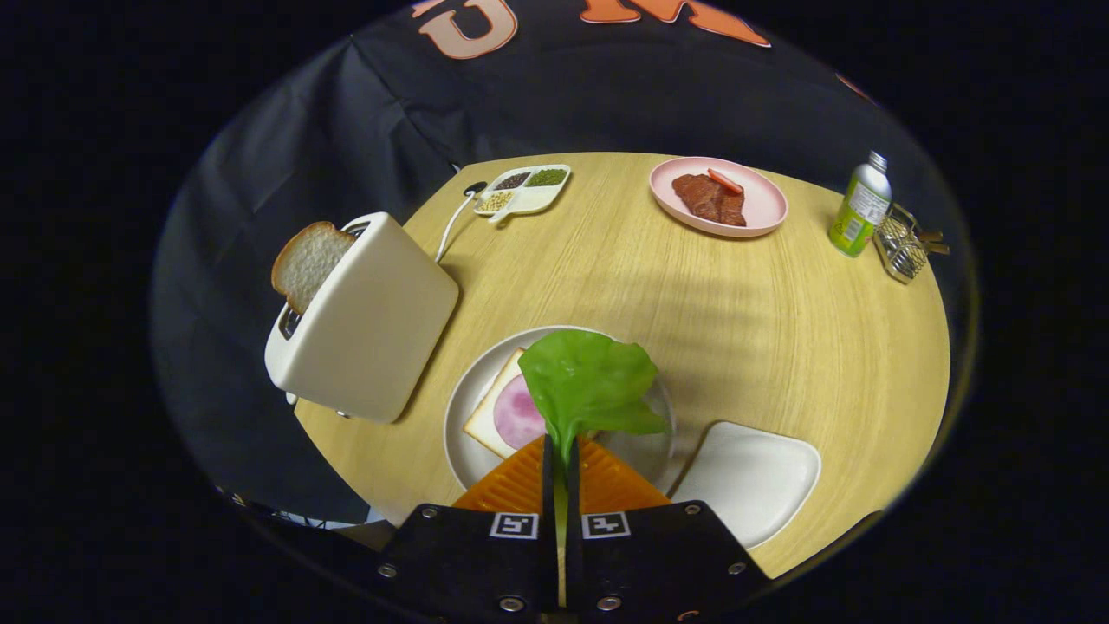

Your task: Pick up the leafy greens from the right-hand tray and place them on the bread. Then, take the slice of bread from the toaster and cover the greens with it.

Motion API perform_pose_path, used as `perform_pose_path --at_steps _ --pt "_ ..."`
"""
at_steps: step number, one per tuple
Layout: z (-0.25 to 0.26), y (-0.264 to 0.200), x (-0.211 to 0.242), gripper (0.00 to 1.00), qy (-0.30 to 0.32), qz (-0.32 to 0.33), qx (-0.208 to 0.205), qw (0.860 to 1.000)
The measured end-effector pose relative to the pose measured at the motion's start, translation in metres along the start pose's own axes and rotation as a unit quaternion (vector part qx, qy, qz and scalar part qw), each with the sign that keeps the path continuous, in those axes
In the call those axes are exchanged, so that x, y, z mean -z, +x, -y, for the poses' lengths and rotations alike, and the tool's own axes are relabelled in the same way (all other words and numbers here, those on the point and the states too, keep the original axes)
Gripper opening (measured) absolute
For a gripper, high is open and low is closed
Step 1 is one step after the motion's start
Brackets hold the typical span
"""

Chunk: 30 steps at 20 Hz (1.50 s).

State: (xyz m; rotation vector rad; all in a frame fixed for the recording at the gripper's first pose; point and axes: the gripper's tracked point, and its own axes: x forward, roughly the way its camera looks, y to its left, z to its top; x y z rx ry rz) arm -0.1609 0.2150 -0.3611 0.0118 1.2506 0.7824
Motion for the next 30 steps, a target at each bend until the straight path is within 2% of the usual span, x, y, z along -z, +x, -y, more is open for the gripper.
perform_pose_path --at_steps 7,10,12,14,16,21,22,25,30 --pt "-0.028 0.027 -0.012 0.04 -0.005 -0.002 -0.029 1.000" --pt "-0.024 0.037 -0.009 0.04 -0.011 -0.013 -0.019 1.000" --pt "-0.016 0.047 -0.004 0.06 -0.008 -0.026 -0.005 1.000" --pt "-0.018 0.053 -0.004 0.10 0.011 -0.027 -0.015 0.999" --pt "-0.011 0.054 -0.005 0.12 0.010 -0.026 -0.004 1.000" --pt "0.009 0.048 0.005 0.33 -0.017 -0.035 0.034 0.999" --pt "0.007 0.044 0.003 0.37 -0.018 -0.031 0.031 0.999" --pt "-0.006 0.037 0.003 0.58 -0.020 -0.025 0.010 0.999" --pt "-0.009 0.027 -0.006 0.80 -0.039 -0.008 0.020 0.999"
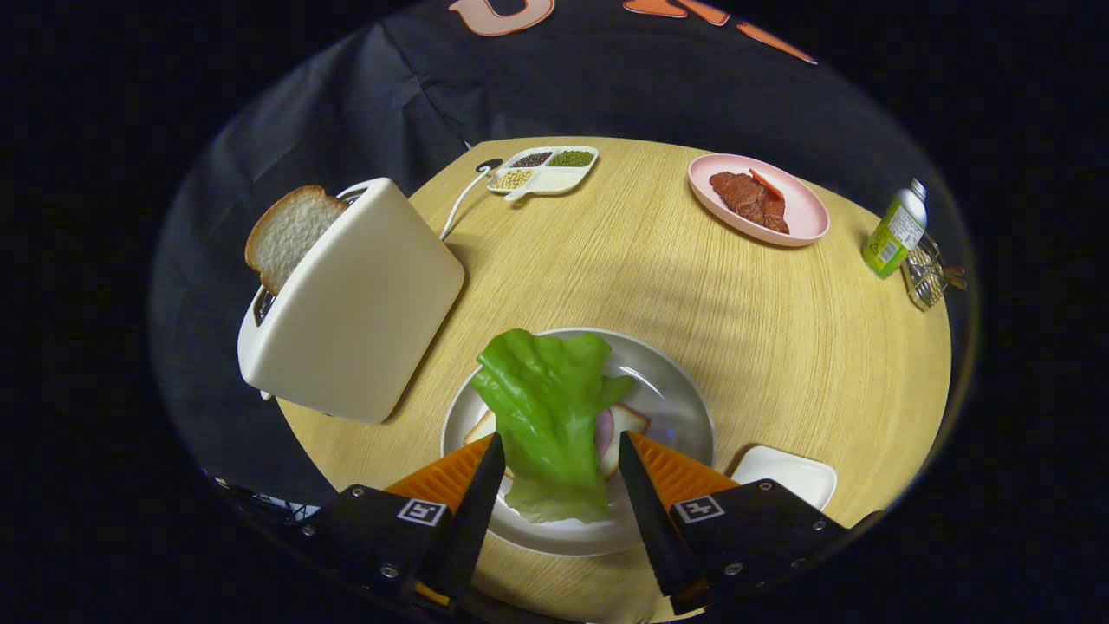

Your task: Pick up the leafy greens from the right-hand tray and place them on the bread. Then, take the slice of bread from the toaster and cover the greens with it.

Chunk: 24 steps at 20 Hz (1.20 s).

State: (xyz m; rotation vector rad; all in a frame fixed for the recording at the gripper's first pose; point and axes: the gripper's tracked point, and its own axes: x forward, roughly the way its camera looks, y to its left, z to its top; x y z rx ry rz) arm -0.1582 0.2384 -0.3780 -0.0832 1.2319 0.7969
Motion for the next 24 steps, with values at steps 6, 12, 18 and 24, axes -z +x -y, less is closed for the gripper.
perform_pose_path --at_steps 6,12,18,24 --pt "-0.016 -0.012 -0.017 0.87 0.003 0.018 -0.011 1.000" --pt "-0.042 -0.042 -0.065 0.91 -0.004 0.053 -0.014 0.998" --pt "-0.093 -0.069 -0.120 0.90 0.002 0.072 -0.032 0.997" --pt "-0.160 -0.052 -0.146 0.90 0.004 0.038 -0.061 0.997"
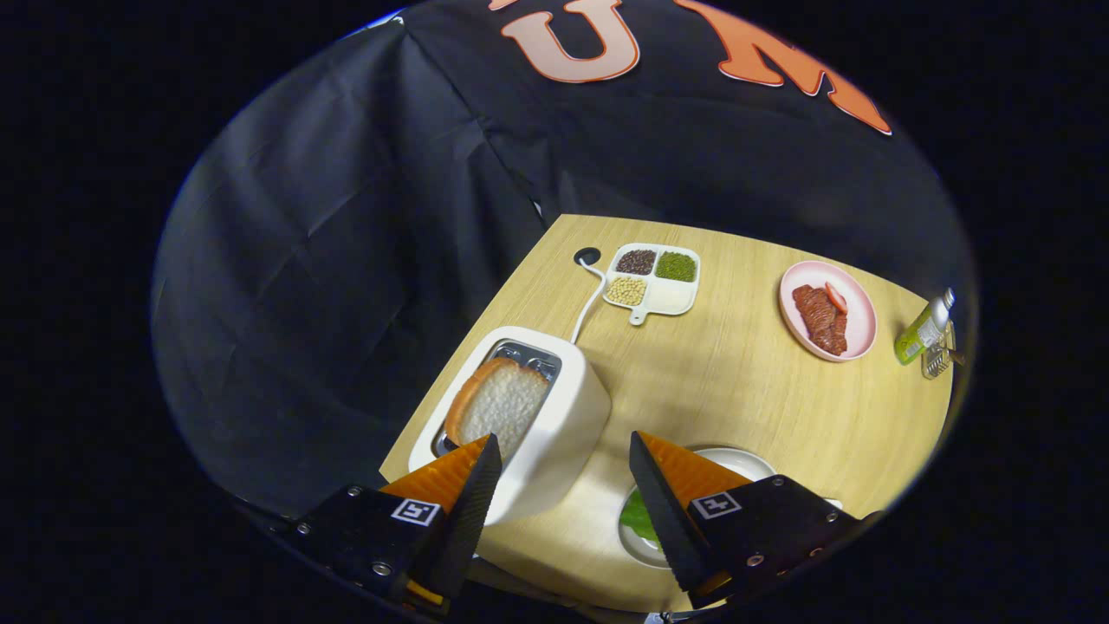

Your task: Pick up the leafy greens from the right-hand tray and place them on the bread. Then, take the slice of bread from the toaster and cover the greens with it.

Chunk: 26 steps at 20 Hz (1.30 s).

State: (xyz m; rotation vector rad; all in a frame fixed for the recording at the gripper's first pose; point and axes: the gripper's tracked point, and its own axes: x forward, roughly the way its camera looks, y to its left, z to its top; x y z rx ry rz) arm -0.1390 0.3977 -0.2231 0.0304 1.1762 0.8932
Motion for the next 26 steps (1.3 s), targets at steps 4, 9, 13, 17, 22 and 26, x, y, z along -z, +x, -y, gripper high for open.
perform_pose_path --at_steps 4,9,13,17,22,26 --pt "-0.040 0.018 -0.012 0.90 0.011 -0.015 -0.012 1.000" --pt "-0.044 0.039 -0.013 0.85 0.010 -0.043 0.031 0.999" --pt "-0.032 0.049 -0.004 0.76 0.030 -0.084 0.078 0.993" --pt "-0.027 0.055 0.005 0.59 0.042 -0.105 0.096 0.989" --pt "-0.031 0.058 0.016 0.20 0.065 -0.136 0.093 0.984" --pt "-0.033 0.053 0.017 0.13 0.070 -0.136 0.072 0.986"
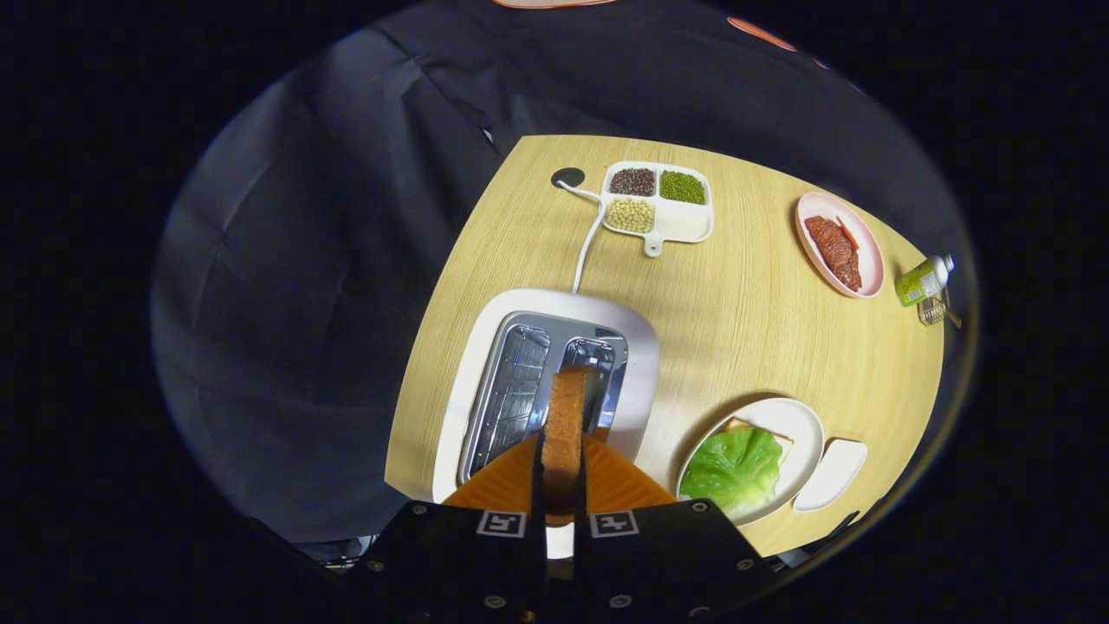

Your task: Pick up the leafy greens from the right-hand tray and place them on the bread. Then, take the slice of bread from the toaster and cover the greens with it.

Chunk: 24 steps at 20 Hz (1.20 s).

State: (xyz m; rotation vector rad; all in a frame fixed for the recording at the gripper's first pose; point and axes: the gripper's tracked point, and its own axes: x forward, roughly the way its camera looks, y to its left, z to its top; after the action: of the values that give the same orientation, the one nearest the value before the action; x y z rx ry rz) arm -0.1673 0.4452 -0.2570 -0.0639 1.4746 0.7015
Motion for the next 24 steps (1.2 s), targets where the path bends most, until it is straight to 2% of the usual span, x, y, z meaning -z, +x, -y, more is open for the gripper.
perform_pose_path --at_steps 7,10,18,24 --pt "0.009 -0.044 -0.004 0.09 0.011 0.049 -0.066 0.997" --pt "0.014 -0.068 -0.003 0.09 0.034 0.071 -0.112 0.991" --pt "0.065 -0.112 0.011 0.09 0.042 0.131 -0.146 0.980" --pt "0.104 -0.111 0.033 0.09 0.077 0.147 -0.162 0.973"
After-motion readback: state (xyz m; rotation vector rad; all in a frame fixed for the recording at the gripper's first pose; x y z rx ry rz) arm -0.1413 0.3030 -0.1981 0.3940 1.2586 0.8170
